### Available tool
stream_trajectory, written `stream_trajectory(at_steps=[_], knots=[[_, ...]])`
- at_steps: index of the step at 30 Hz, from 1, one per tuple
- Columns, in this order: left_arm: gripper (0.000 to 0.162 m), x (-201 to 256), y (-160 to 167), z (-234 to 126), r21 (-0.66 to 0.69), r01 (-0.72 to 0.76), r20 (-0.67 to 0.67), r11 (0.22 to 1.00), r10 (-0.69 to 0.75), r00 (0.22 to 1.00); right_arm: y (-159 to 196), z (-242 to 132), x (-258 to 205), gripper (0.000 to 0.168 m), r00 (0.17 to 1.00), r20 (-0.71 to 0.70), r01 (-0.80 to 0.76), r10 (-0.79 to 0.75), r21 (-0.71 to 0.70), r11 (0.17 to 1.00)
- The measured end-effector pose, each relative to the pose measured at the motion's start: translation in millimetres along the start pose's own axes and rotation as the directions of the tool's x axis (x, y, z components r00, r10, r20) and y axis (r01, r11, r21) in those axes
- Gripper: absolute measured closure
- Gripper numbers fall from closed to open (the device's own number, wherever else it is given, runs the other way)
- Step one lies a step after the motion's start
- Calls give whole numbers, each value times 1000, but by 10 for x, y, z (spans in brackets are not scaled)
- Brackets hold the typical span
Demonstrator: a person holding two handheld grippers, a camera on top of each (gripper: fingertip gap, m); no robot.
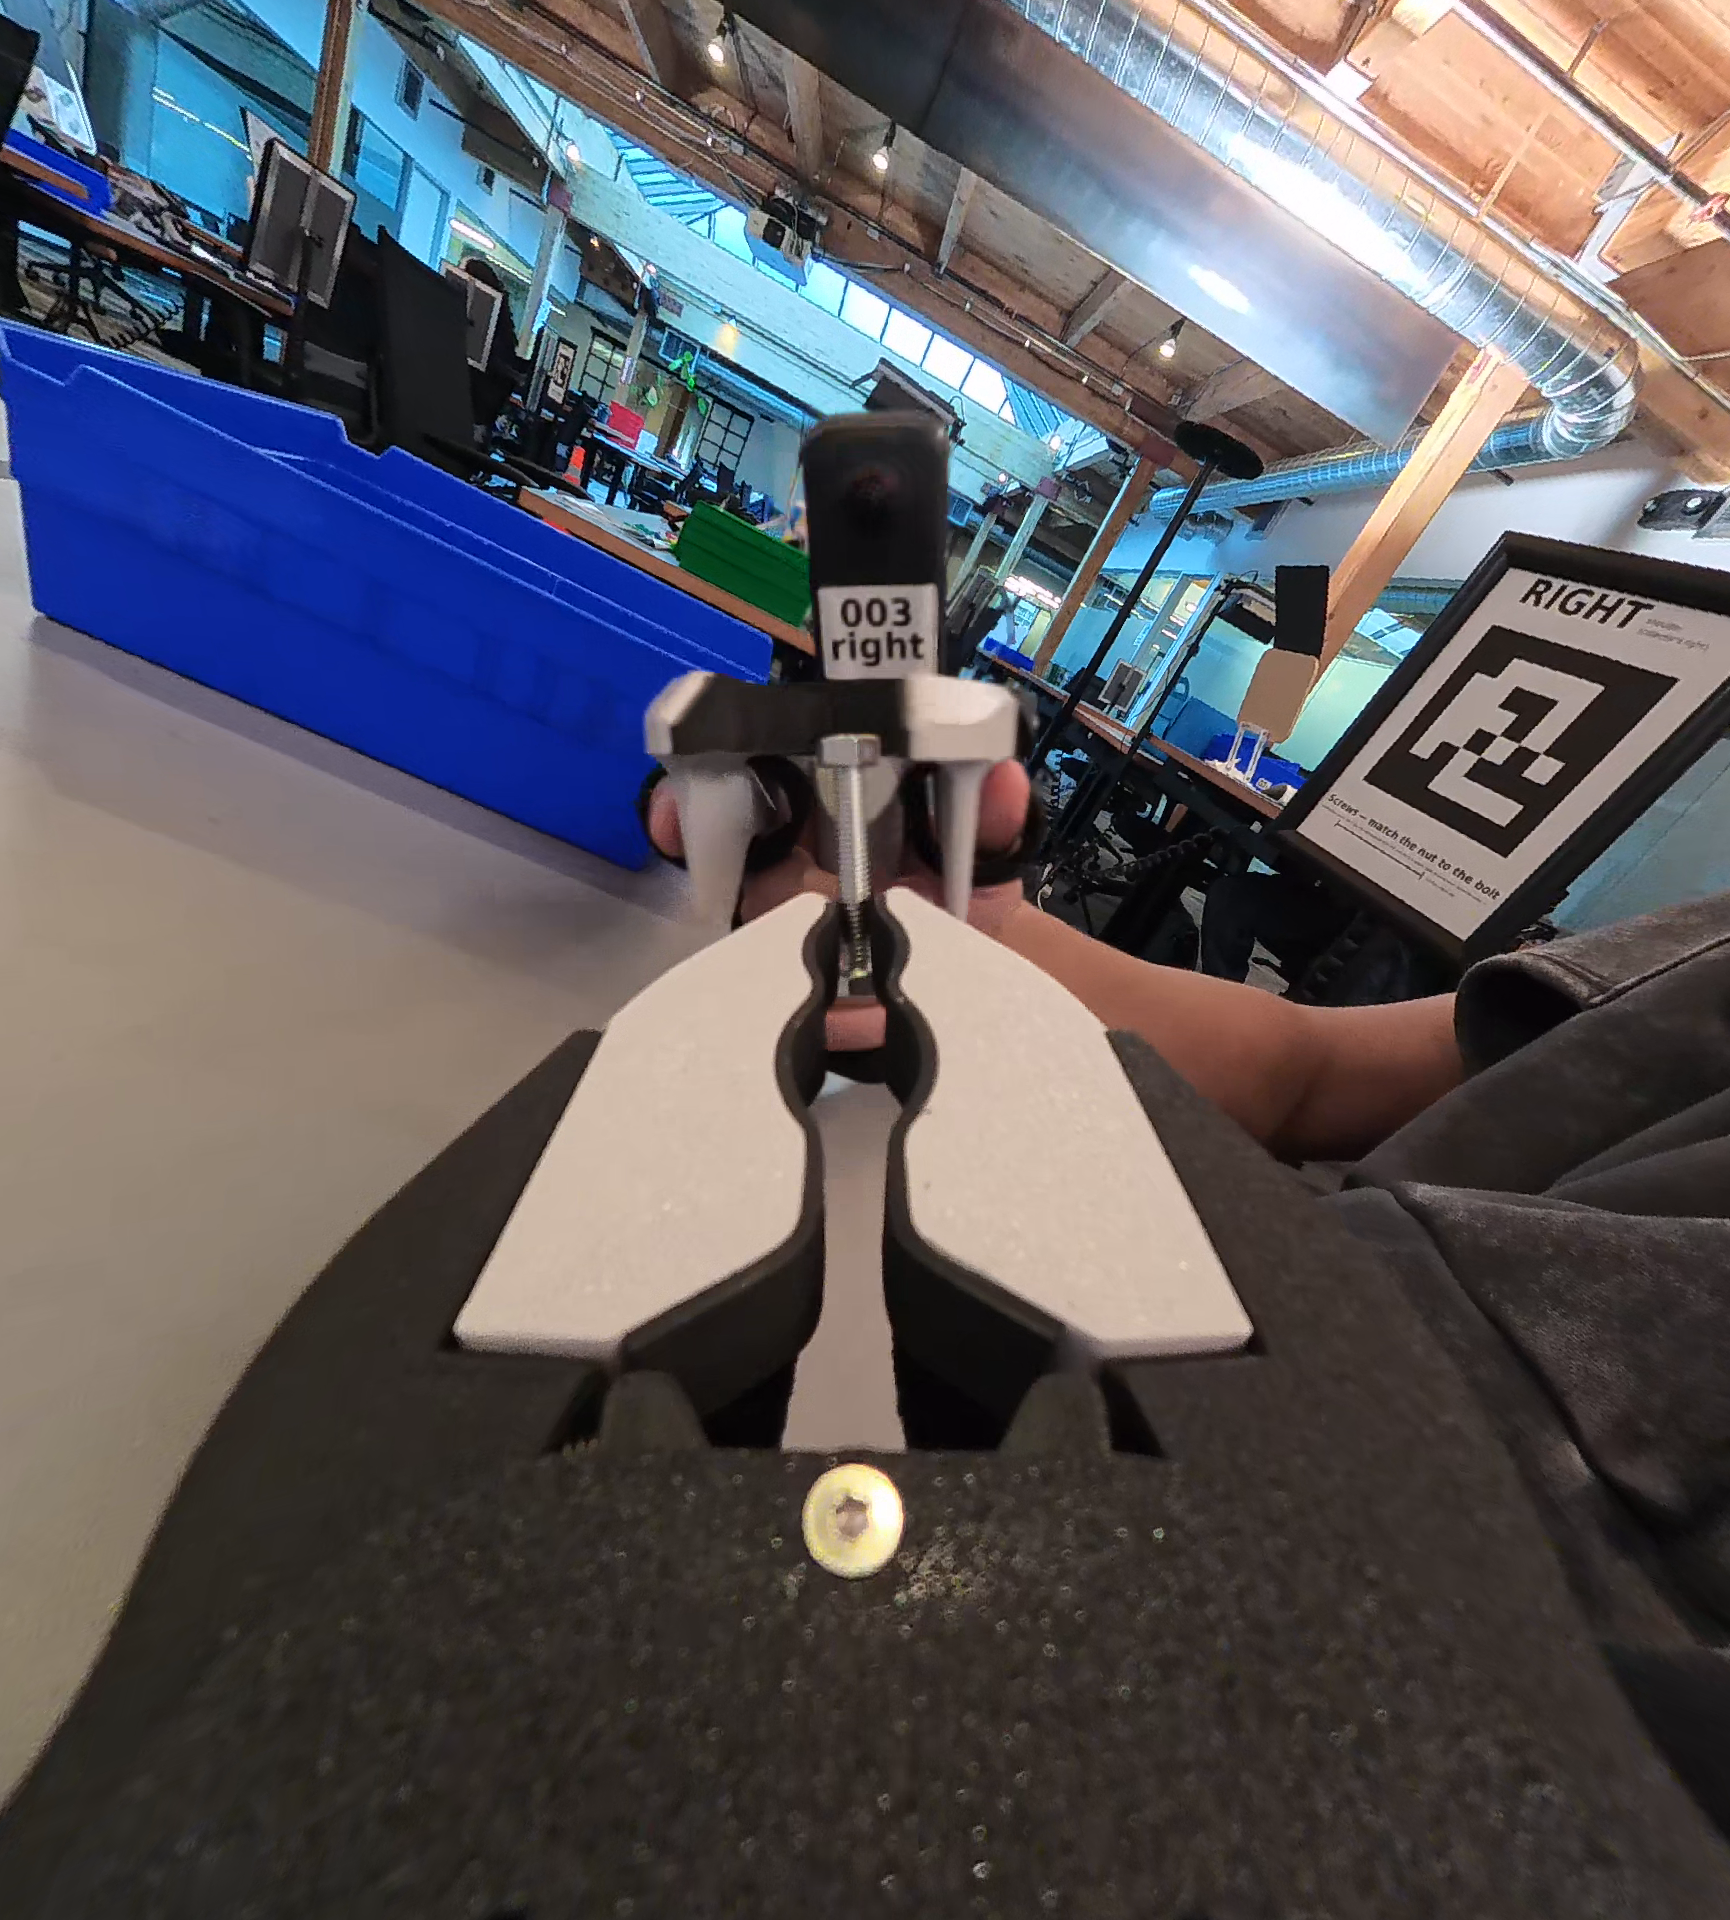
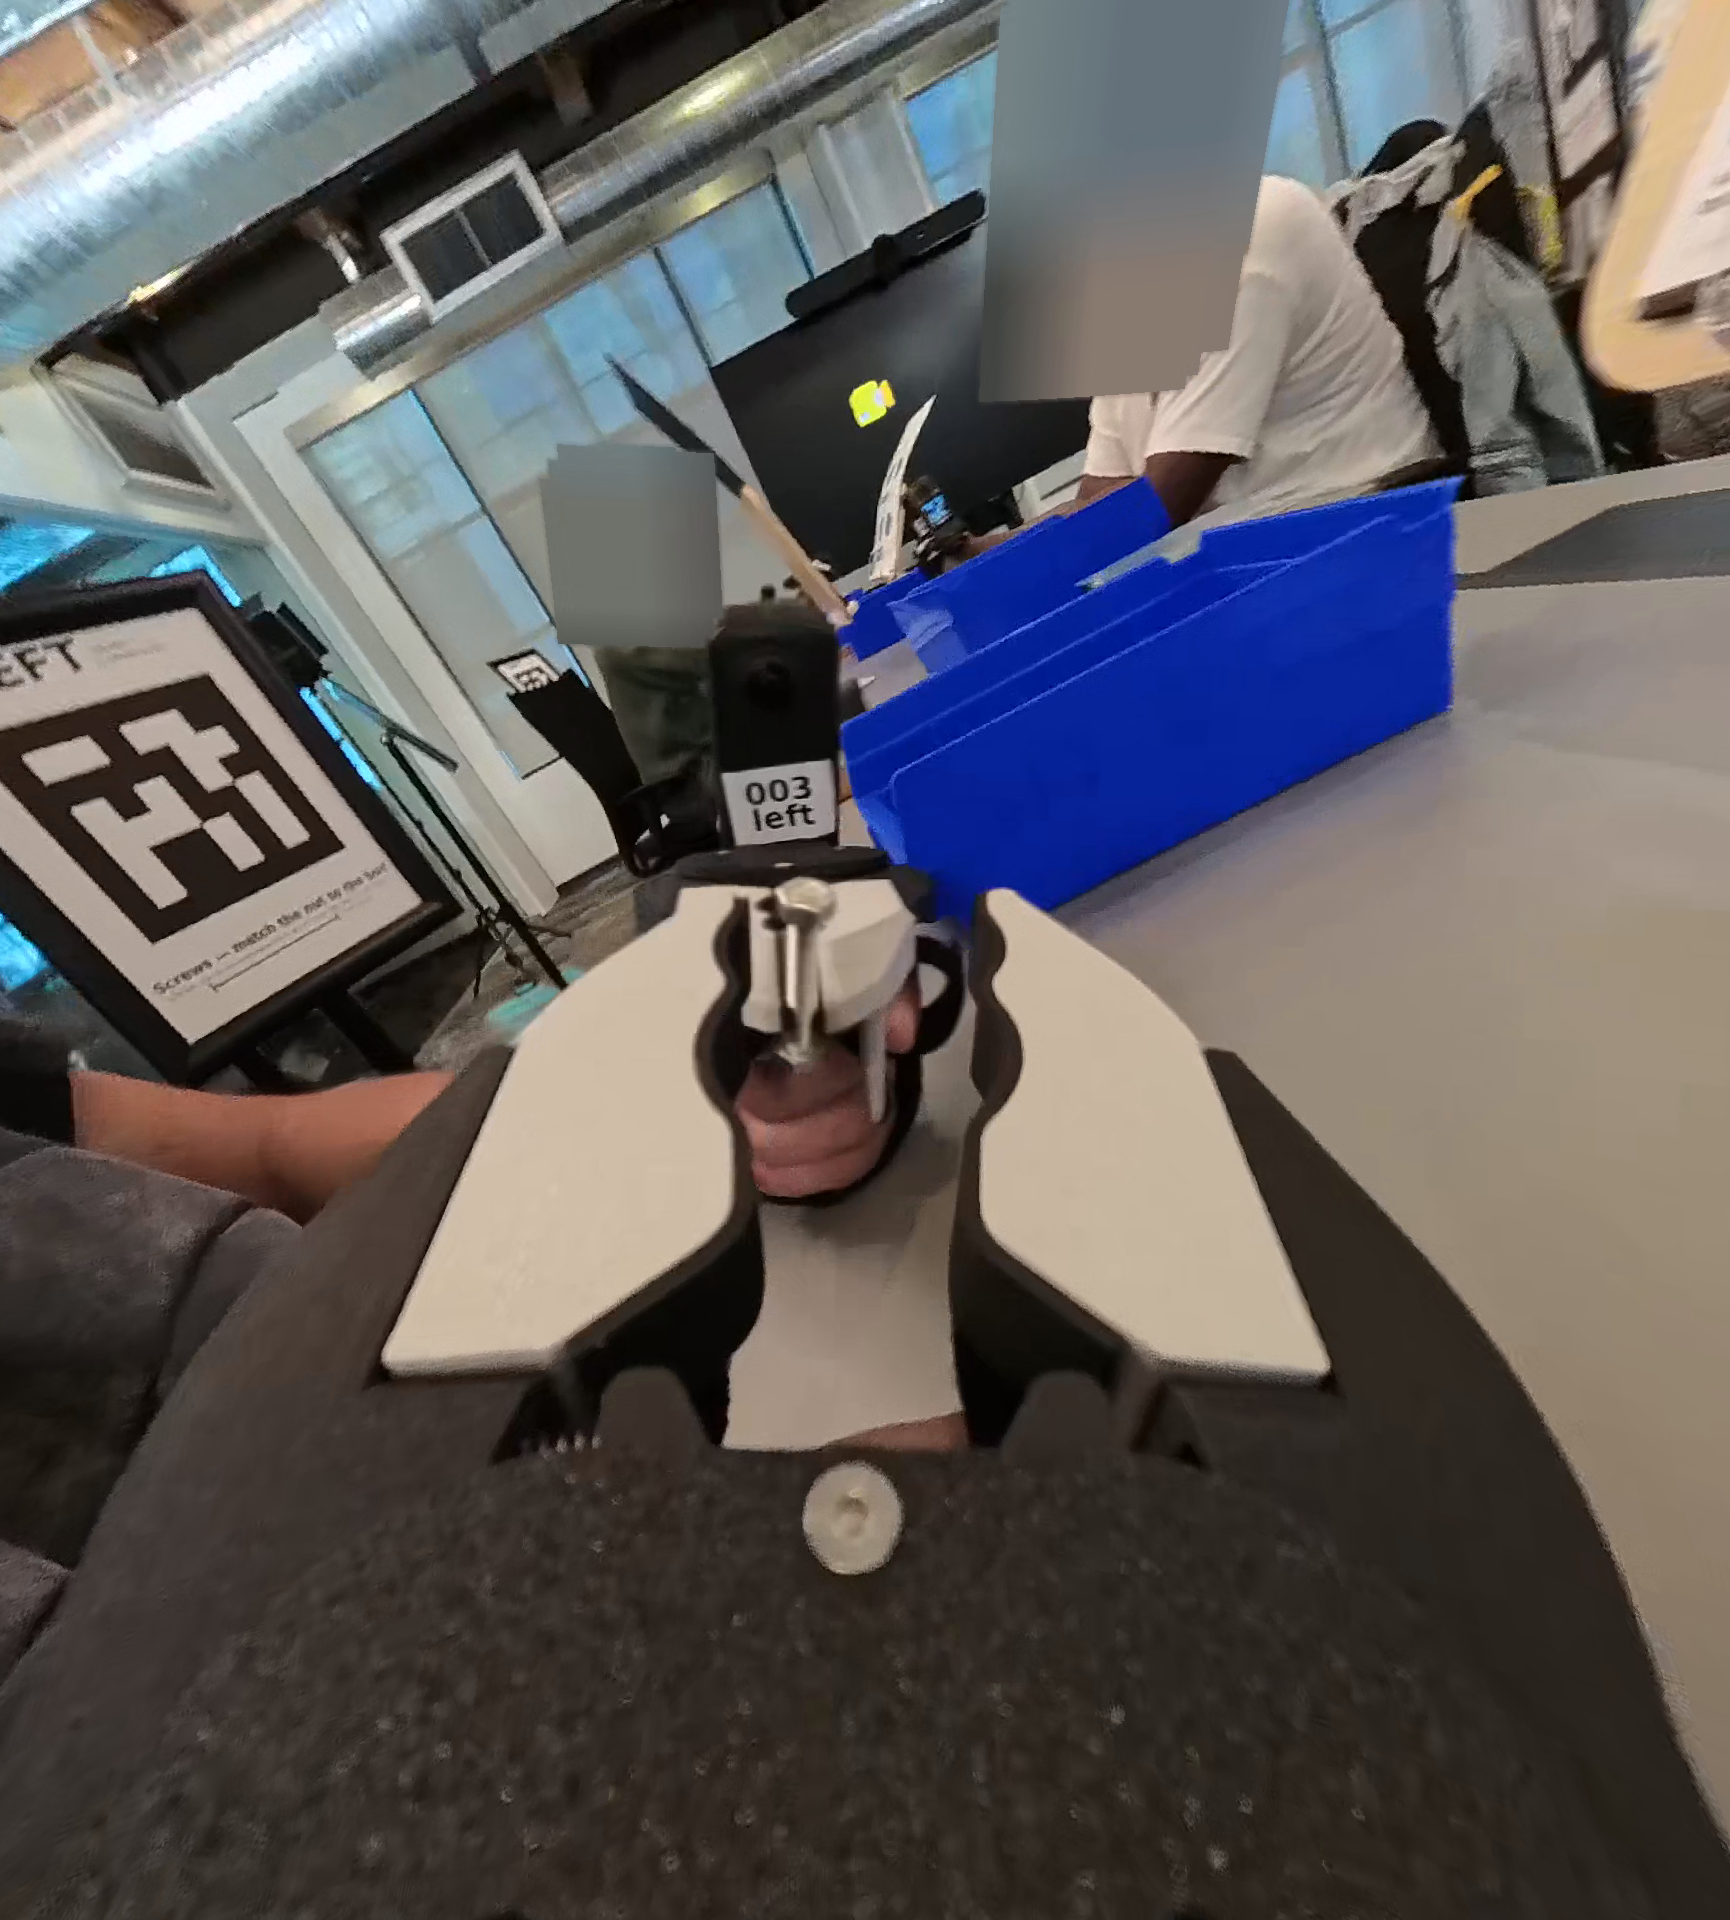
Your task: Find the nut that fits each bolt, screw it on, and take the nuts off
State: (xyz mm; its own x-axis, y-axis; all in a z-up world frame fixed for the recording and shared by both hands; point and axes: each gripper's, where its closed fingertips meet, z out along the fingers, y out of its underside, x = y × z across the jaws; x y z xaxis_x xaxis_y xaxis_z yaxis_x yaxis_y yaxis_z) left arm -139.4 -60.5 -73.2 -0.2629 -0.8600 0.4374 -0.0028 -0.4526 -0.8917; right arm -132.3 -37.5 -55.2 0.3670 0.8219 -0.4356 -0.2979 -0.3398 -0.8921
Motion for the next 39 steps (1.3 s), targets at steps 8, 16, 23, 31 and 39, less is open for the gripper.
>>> stream_trajectory(at_steps=[8,16,23,31,39], knots=[[157,12,6,0,-4,-3,-3,1000,3,1000,20,-151,190,130,998,-50,-38,39,14,999],[157,9,12,5,-9,-8,4,1000,8,1000,58,0,84,125,999,-9,-35,34,-9,999],[157,16,10,5,-7,-5,-5,1000,5,1000,-37,-62,32,130,1000,3,-31,31,21,999],[157,21,1,-4,1,-5,-8,1000,5,1000,40,-151,193,131,998,-45,-35,35,-5,999],[157,30,7,-2,-3,-10,-10,1000,10,1000,18,65,-48,129,1000,26,-9,9,-23,1000]])
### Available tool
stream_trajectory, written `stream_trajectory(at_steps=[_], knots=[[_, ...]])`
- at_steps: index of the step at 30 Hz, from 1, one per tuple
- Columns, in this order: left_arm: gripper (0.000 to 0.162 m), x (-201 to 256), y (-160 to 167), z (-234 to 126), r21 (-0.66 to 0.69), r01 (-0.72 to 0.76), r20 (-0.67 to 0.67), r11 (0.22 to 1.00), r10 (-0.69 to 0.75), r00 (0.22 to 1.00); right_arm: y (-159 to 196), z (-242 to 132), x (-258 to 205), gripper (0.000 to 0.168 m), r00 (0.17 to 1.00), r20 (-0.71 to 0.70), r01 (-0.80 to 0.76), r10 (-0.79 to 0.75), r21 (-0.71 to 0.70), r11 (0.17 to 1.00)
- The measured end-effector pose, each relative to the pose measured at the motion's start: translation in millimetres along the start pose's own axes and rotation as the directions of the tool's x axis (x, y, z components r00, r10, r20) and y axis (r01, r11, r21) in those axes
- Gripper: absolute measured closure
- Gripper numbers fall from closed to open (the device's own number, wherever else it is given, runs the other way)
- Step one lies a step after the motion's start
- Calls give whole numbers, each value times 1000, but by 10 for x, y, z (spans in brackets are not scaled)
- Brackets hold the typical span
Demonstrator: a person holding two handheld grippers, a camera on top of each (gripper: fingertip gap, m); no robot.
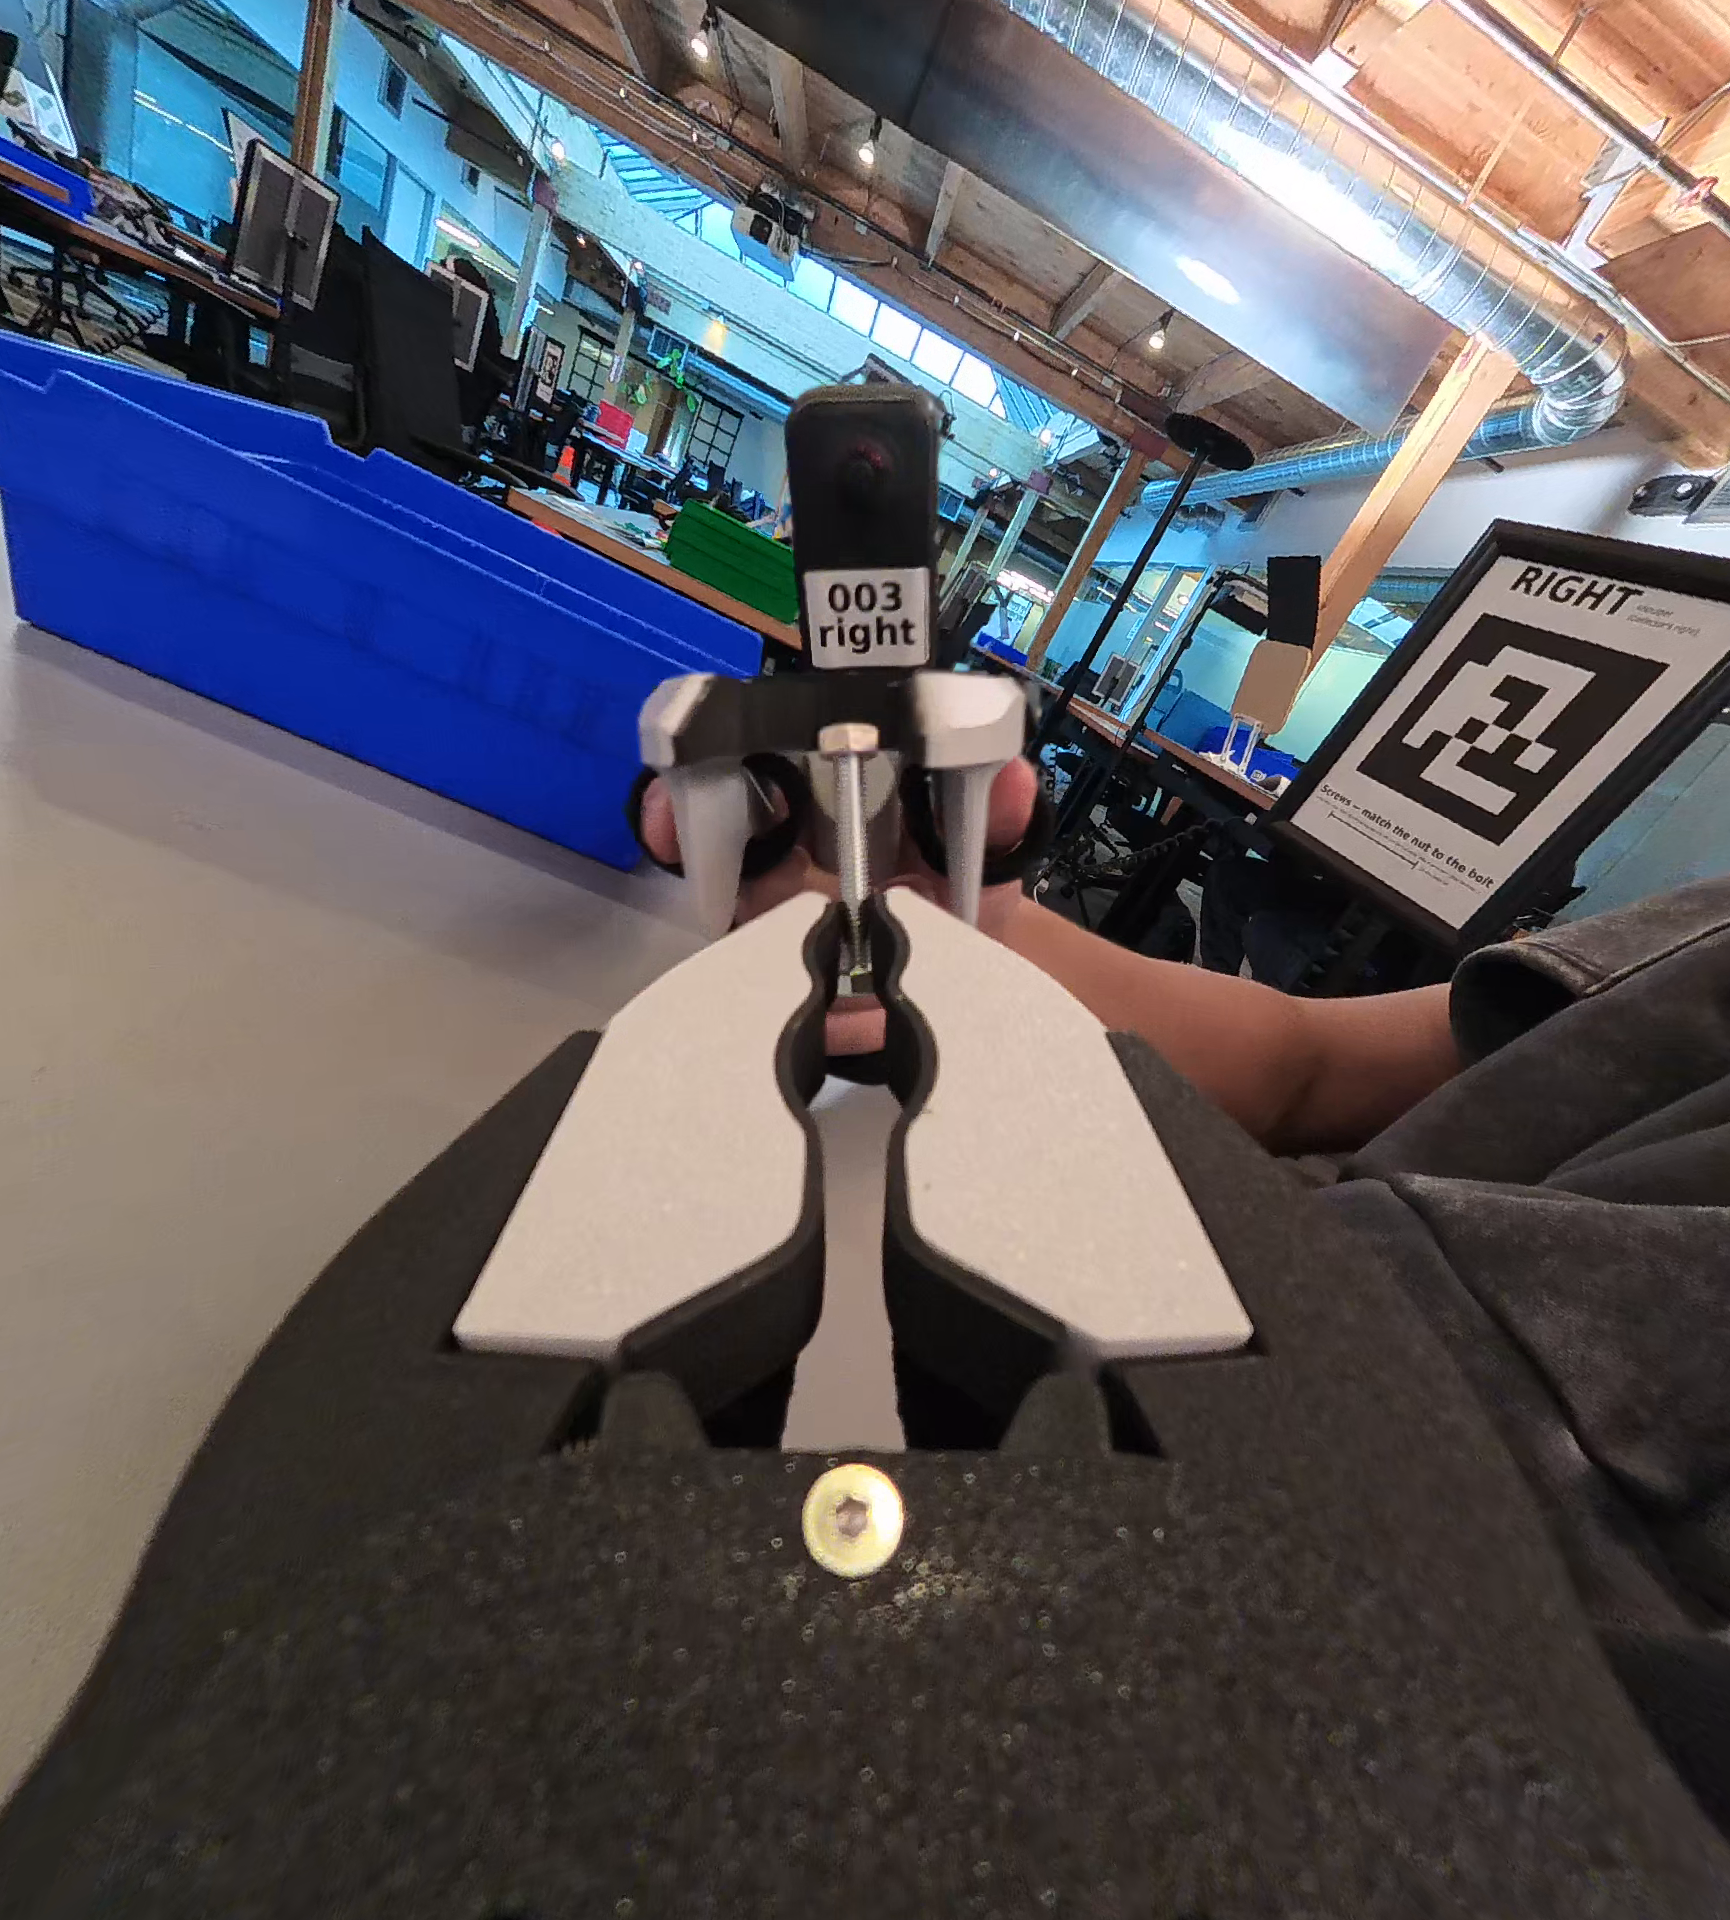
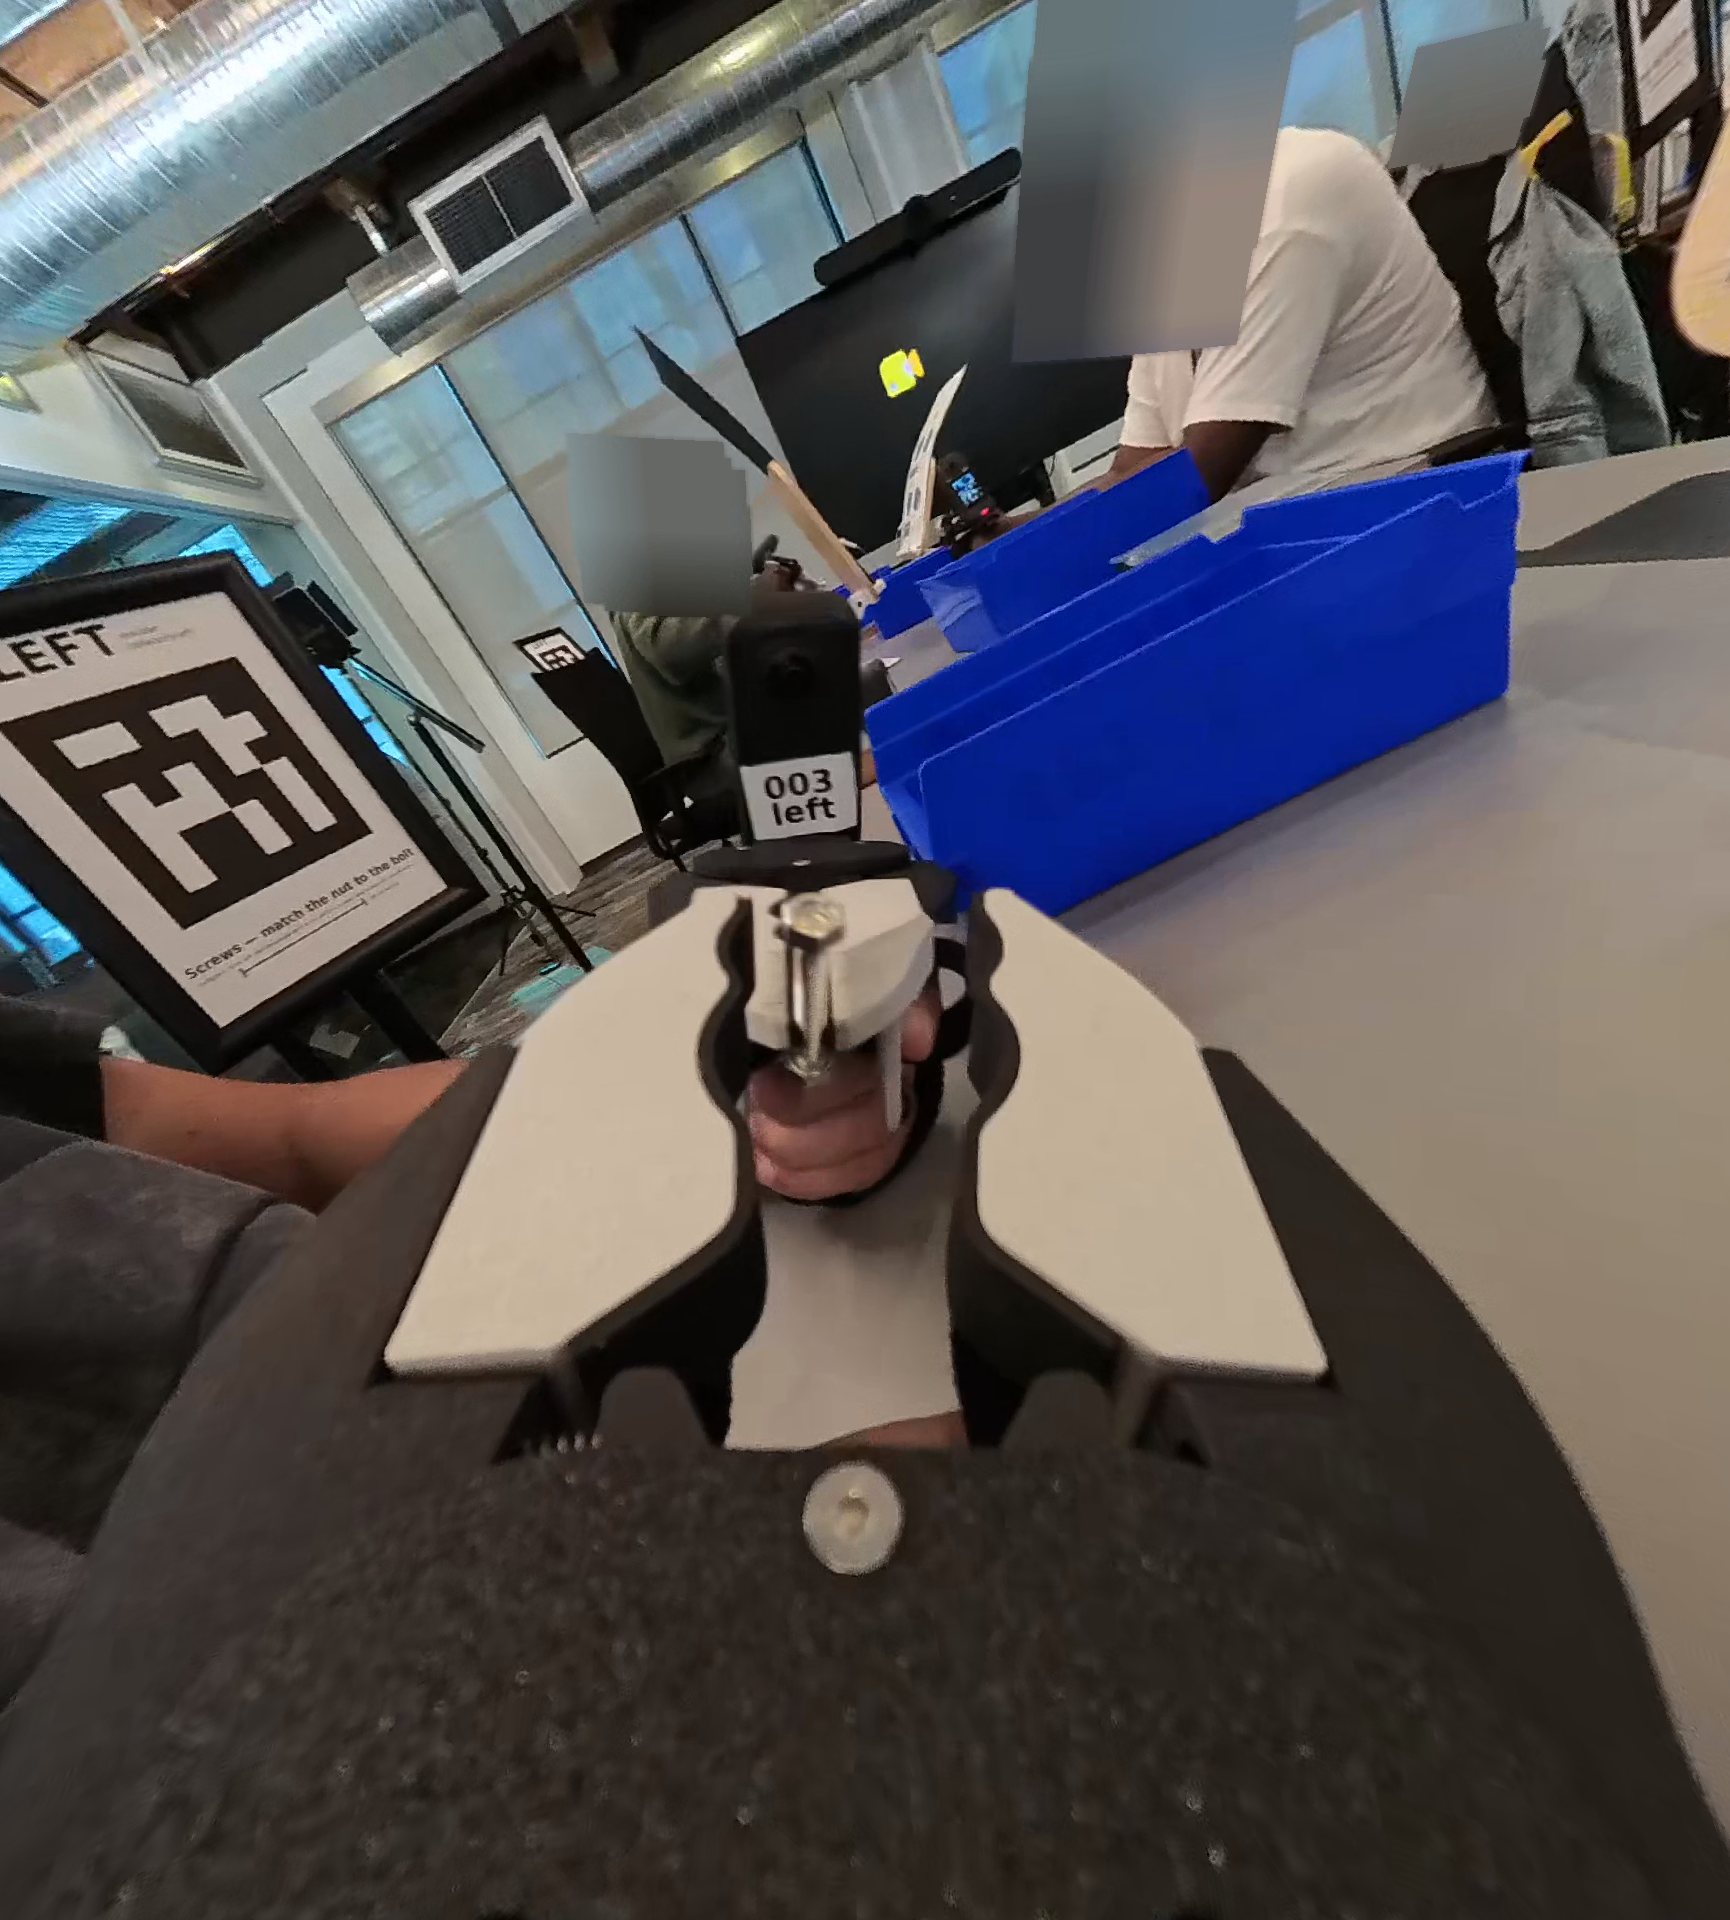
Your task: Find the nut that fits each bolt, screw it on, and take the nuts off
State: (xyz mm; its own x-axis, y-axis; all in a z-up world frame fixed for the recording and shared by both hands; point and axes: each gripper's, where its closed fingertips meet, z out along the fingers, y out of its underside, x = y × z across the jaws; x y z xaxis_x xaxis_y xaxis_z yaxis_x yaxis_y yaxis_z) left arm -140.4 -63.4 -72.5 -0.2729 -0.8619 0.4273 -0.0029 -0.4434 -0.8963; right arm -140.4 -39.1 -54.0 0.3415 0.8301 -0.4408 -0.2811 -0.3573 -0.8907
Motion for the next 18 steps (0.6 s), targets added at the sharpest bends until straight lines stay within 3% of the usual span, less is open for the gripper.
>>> stream_trajectory(at_steps=[6,13,18], knots=[[157,-6,-2,-5,2,9,-3,1000,-9,1000,53,-236,186,132,998,-61,-21,22,12,1000],[157,3,7,0,-4,0,-1,1000,0,1000,-11,-51,44,130,1000,-10,10,-10,-2,1000],[157,-8,-5,-9,5,14,-7,1000,-14,1000,79,-283,255,131,997,-70,-30,29,-4,1000]])
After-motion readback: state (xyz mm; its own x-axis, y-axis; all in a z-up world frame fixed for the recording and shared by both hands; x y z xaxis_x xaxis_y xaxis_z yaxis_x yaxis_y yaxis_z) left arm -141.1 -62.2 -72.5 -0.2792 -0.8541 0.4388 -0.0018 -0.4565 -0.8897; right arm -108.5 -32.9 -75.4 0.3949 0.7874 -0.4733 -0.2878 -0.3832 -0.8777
